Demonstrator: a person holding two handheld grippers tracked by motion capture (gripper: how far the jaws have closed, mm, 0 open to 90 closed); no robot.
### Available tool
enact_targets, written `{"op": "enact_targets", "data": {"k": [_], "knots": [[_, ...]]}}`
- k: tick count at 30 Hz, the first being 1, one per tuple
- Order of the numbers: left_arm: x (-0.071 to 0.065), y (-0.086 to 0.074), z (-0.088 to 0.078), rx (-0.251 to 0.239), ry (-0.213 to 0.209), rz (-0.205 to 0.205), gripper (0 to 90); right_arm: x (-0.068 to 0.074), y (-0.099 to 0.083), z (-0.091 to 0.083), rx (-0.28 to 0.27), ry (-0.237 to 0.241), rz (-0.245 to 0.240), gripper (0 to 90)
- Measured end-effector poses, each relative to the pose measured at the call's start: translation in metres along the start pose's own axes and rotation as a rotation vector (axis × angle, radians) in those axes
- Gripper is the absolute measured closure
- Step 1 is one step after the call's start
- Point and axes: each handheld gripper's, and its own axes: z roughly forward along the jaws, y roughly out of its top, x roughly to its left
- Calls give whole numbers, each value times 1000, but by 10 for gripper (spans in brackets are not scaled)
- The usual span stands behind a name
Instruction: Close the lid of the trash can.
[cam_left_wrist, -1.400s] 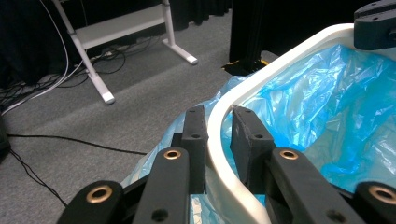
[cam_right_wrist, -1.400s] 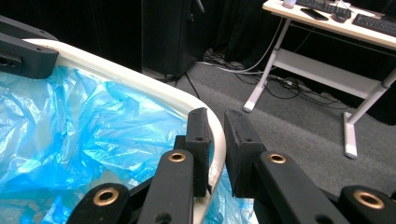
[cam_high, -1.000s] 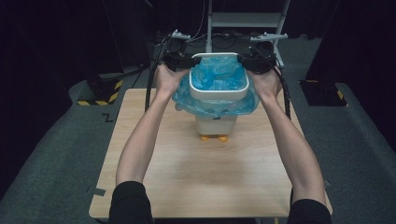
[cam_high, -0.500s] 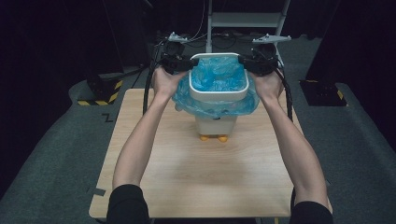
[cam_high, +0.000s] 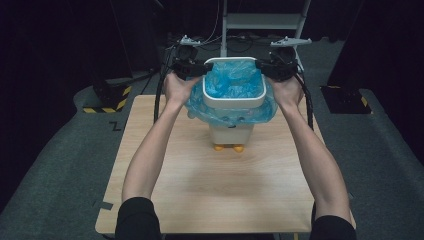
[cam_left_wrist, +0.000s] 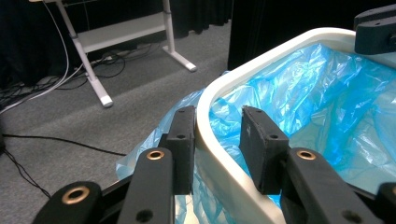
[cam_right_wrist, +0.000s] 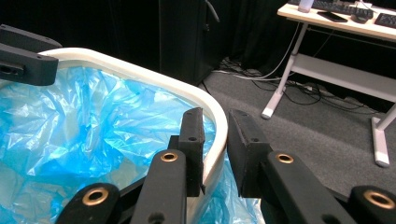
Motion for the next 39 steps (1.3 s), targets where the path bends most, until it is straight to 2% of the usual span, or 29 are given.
{"op": "enact_targets", "data": {"k": [31,35,39], "knots": [[-1,-9,6,-5,13,1,662,-1,-5,4,0,13,-2,766],[-3,-10,6,2,18,4,645,-1,-6,4,-2,11,-6,762],[-2,-10,4,-13,20,-7,607,-2,-6,3,-6,14,2,730]]}}
